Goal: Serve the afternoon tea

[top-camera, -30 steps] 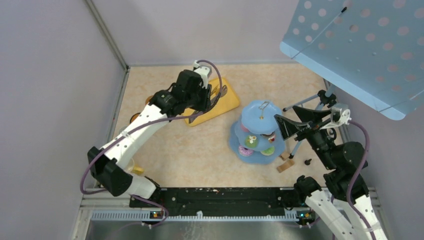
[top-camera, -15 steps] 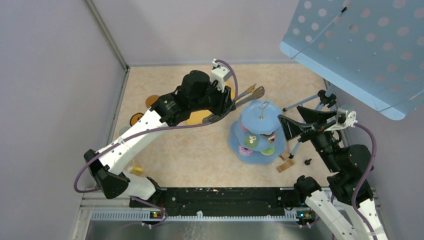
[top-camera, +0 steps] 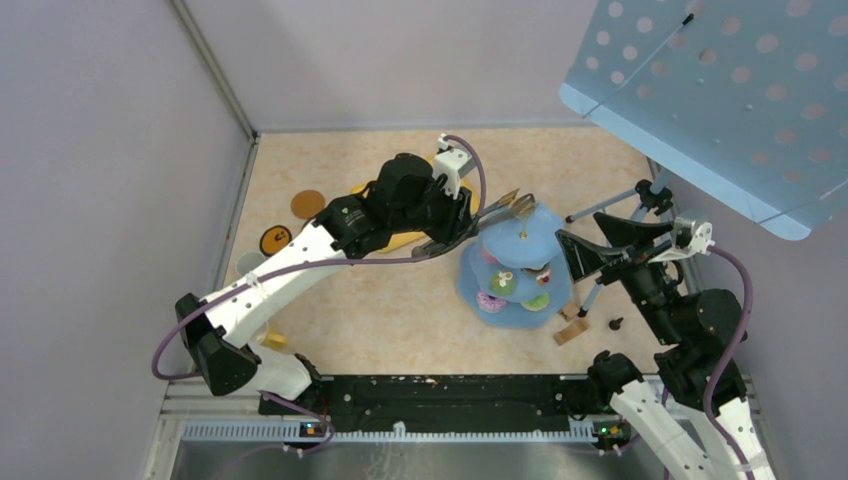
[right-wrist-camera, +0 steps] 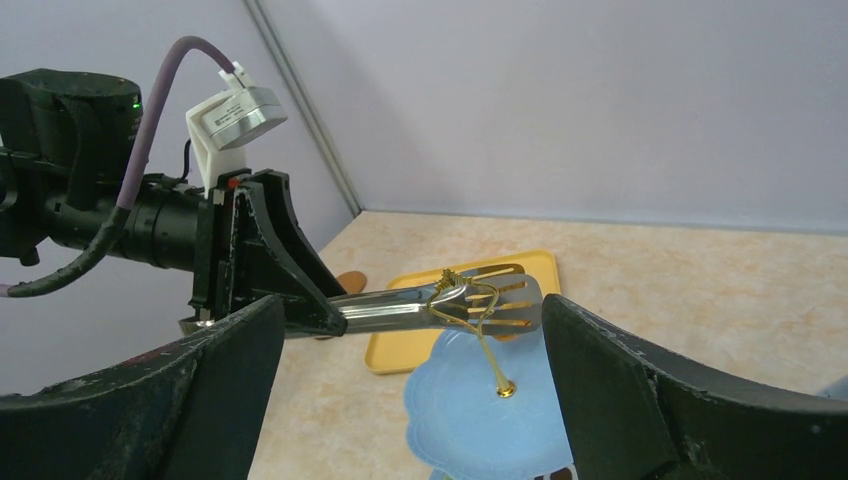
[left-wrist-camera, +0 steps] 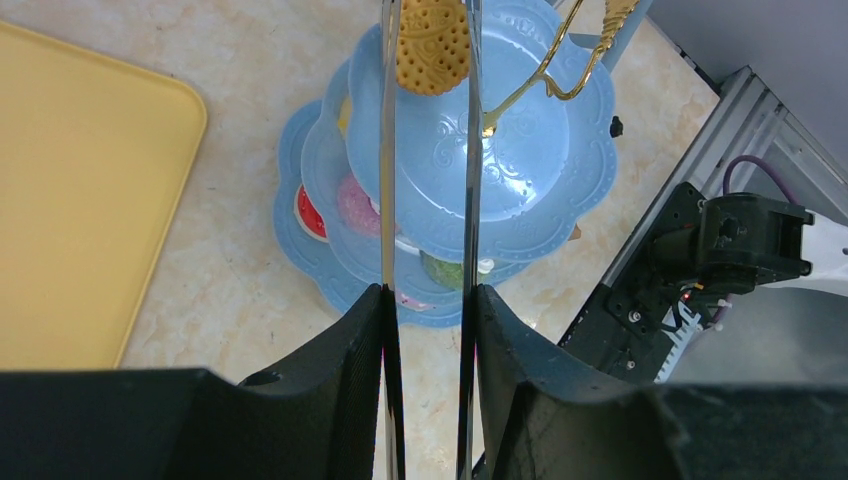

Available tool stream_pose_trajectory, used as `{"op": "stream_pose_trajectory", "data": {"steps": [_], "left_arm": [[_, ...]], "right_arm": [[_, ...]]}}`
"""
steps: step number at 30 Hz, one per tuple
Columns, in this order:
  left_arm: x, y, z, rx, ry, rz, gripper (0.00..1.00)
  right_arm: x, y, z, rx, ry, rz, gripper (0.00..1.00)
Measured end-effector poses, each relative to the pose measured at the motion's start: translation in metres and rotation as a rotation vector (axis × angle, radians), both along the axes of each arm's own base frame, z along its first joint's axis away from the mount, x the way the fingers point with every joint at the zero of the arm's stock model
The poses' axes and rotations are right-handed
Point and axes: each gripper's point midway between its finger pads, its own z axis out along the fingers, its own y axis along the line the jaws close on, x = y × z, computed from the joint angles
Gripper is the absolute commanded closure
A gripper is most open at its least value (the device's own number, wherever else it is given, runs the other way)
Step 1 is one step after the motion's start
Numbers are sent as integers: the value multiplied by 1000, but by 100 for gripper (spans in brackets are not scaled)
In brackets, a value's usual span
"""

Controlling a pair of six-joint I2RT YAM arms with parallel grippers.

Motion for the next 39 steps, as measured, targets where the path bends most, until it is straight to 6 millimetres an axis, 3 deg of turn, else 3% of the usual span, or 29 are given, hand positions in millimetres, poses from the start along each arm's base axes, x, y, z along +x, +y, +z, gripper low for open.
{"op": "stream_pose_trajectory", "data": {"steps": [9, 18, 23, 27, 30, 31, 32, 35, 39], "left_arm": [[-1, -2, -2, -4, 5, 1, 43], [5, 5, 3, -2, -18, 50, 48], [25, 47, 25, 14, -104, 207, 44], [67, 118, 29, 59, -121, 439, 40], [103, 180, 6, 140, -75, 642, 39], [117, 204, -14, 189, -32, 717, 39], [118, 206, -17, 196, -25, 724, 39], [136, 224, -65, 259, 91, 774, 39], [158, 226, -125, 325, 229, 809, 39]], "right_arm": [[0, 0, -2, -3, 7, -1, 3], [-7, -1, 1, 28, -8, 11, 3], [-7, -1, 2, 35, -13, 13, 3], [-7, -1, 2, 35, -14, 13, 3], [-7, -1, 2, 34, -19, 12, 3], [-7, -1, 2, 33, -19, 11, 3], [-6, -1, 1, 32, -17, 12, 3], [-6, 0, 0, 29, -15, 14, 3], [-4, 1, -4, 20, -10, 15, 3]]}}
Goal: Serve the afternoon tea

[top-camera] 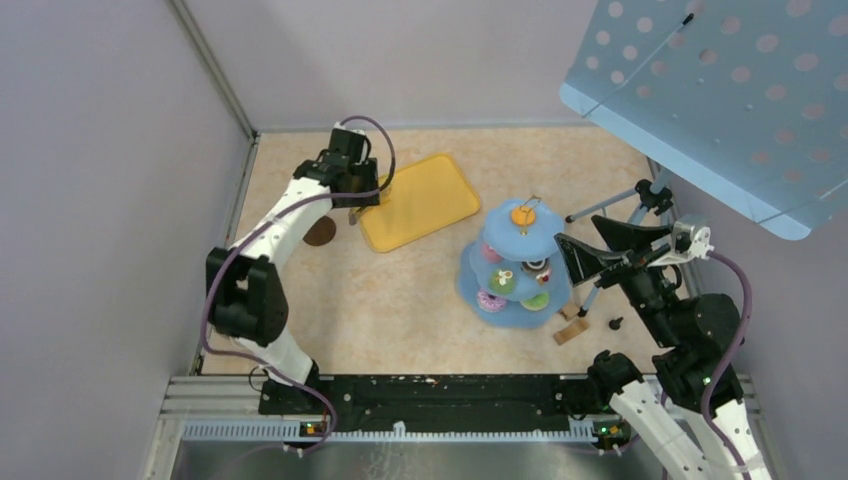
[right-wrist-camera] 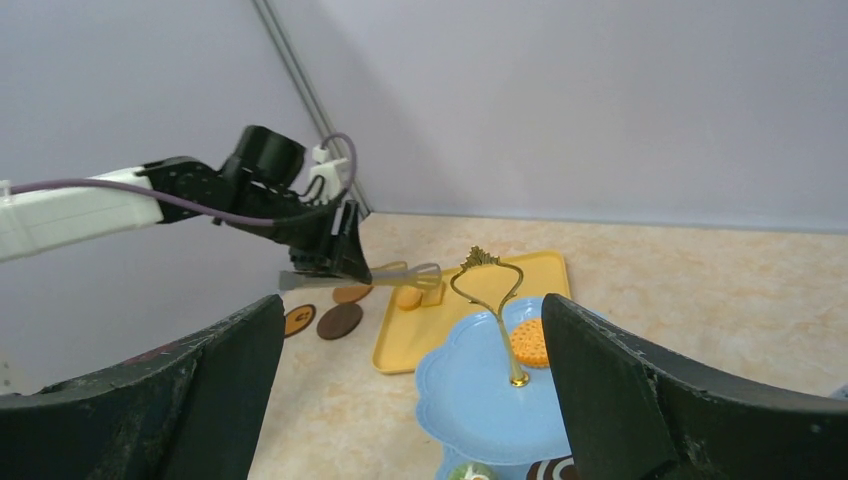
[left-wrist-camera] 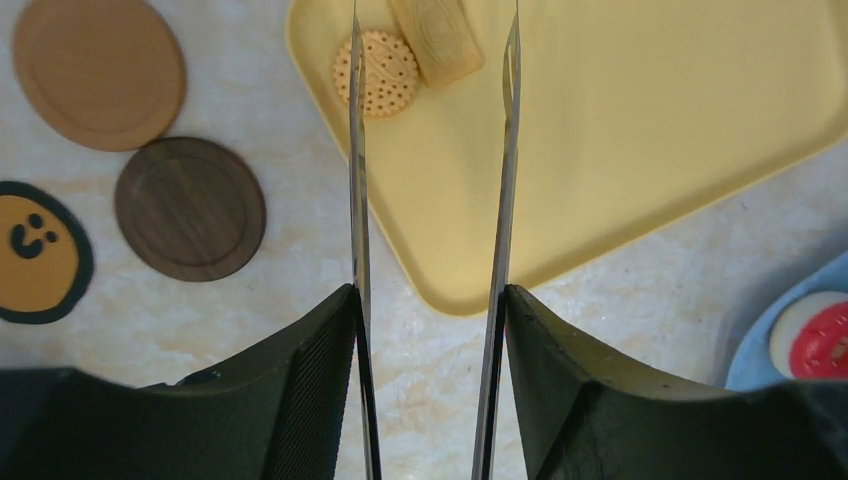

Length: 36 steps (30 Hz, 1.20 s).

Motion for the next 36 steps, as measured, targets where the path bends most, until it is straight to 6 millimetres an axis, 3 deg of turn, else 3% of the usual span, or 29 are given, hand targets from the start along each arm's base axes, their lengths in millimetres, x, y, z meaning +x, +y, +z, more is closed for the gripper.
{"op": "stream_pose_trajectory", "data": {"steps": [4, 8, 15, 27, 36], "left_arm": [[16, -6, -48, 12, 112, 34, 40], [23, -7, -71, 23, 148, 56, 42], [33, -9, -70, 17, 114, 60, 43], [21, -18, -61, -28, 113, -8, 42], [15, -39, -84, -87, 222, -83, 43]], "right_arm": [[1, 0, -1, -3, 1, 1, 3], [1, 1, -2, -5, 2, 3, 3], [1, 1, -4, -9, 9, 4, 2], [8, 7, -16, -20, 30, 20, 3], [8, 8, -15, -19, 28, 22, 3]]}}
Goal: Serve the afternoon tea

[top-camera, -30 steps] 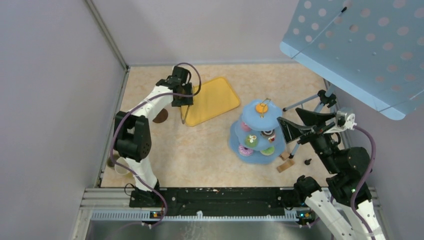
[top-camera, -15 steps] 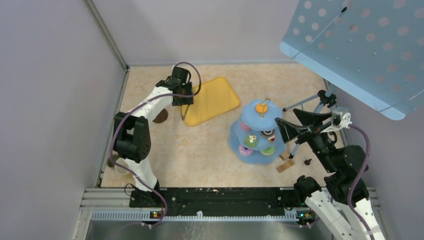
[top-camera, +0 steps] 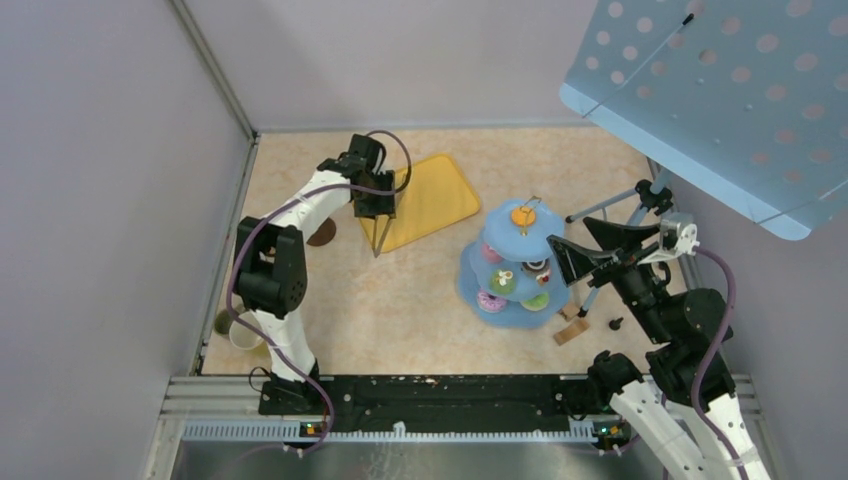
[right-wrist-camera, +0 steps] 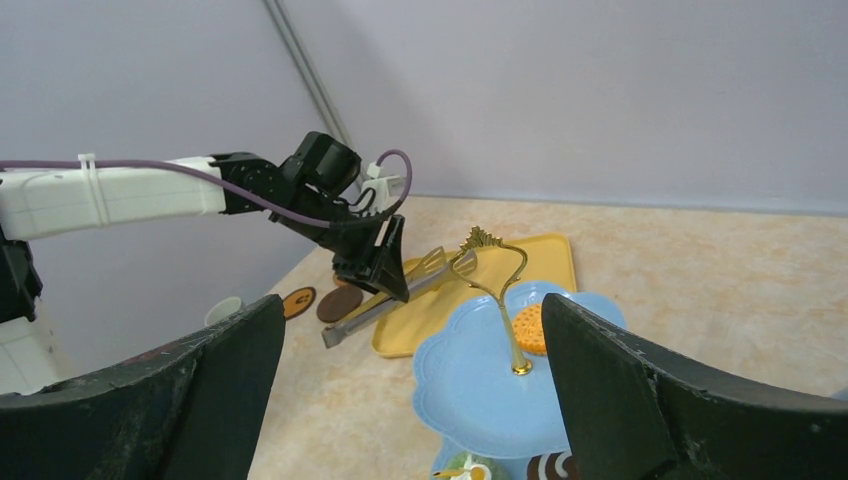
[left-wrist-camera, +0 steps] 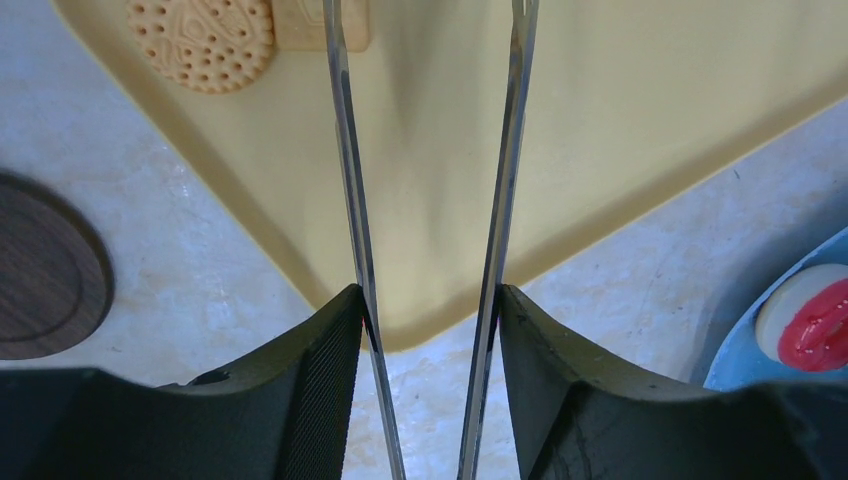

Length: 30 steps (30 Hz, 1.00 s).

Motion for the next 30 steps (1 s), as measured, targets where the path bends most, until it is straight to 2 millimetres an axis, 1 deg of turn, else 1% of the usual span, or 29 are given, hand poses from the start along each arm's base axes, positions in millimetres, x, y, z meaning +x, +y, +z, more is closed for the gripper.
{"op": "stream_pose_trajectory", "data": {"steps": [5, 9, 13, 19, 22, 25, 30], "left_arm": [[-6, -13, 2, -5, -1, -37, 42], [-9, -18, 12, 12, -30, -65, 42], [-6, -8, 30, 39, -84, -59, 41], [4, 9, 47, 57, -108, -49, 42], [10, 13, 60, 59, -132, -50, 42], [16, 11, 72, 46, -158, -59, 42], [23, 15, 84, 56, -187, -44, 42]], "right_arm": [[0, 0, -1, 0, 2, 0, 3], [0, 0, -1, 0, 2, 0, 3], [0, 0, -1, 0, 2, 1, 3], [0, 1, -4, 4, 10, 4, 3], [-2, 0, -5, 6, 10, 3, 3], [-3, -1, -3, 8, 4, 3, 3], [-3, -1, -4, 8, 4, 4, 3]]}}
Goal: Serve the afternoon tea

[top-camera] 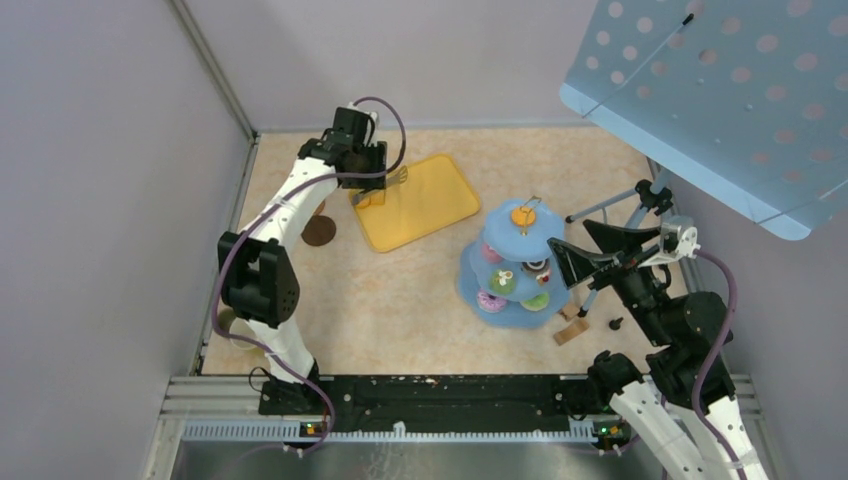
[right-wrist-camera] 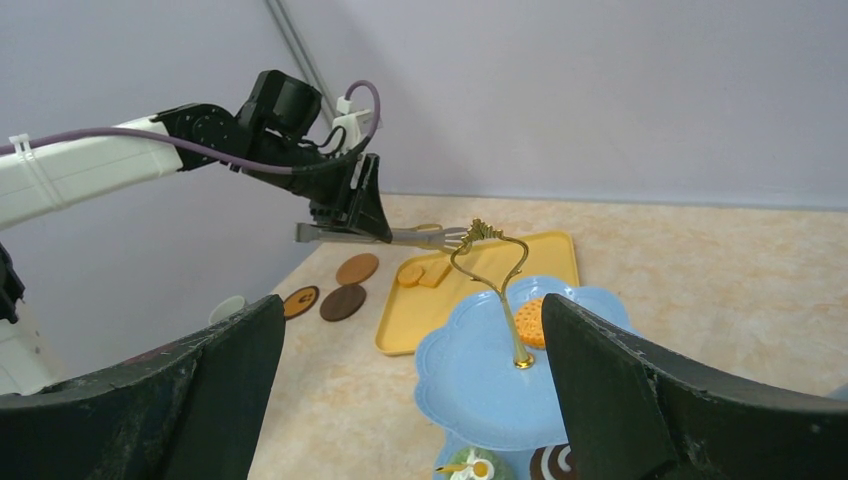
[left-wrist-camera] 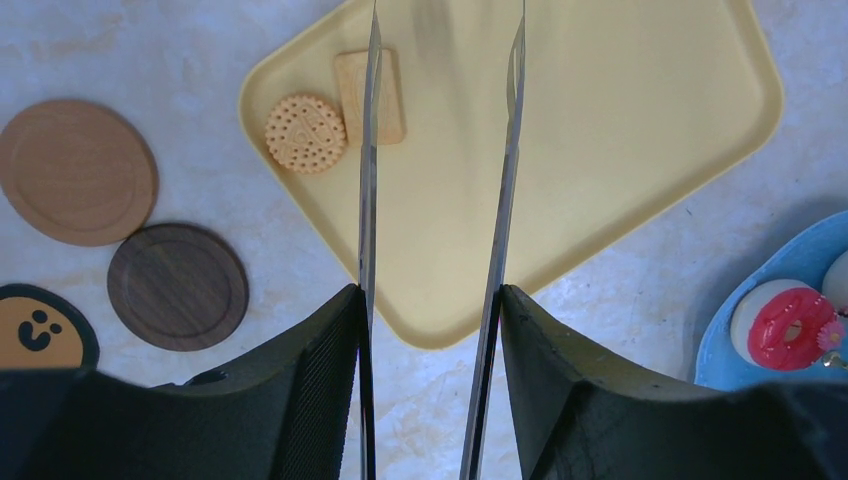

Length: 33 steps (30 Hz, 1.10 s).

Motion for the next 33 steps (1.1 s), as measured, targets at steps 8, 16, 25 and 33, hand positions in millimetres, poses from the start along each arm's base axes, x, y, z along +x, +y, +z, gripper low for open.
{"op": "stream_pose_trajectory", "data": {"steps": [8, 16, 25, 33], "left_arm": [[8, 27, -26, 38, 70, 77, 41], [7, 26, -40, 37, 107, 75, 47], [-3, 23, -53, 34, 151, 66, 51], [-32, 15, -73, 66, 226, 22, 47]], "right_arm": [[0, 0, 0, 1, 0, 0, 3], [0, 0, 0, 1, -1, 0, 3], [0, 0, 0, 2, -1, 0, 3], [0, 0, 1, 7, 1, 3, 3]]}}
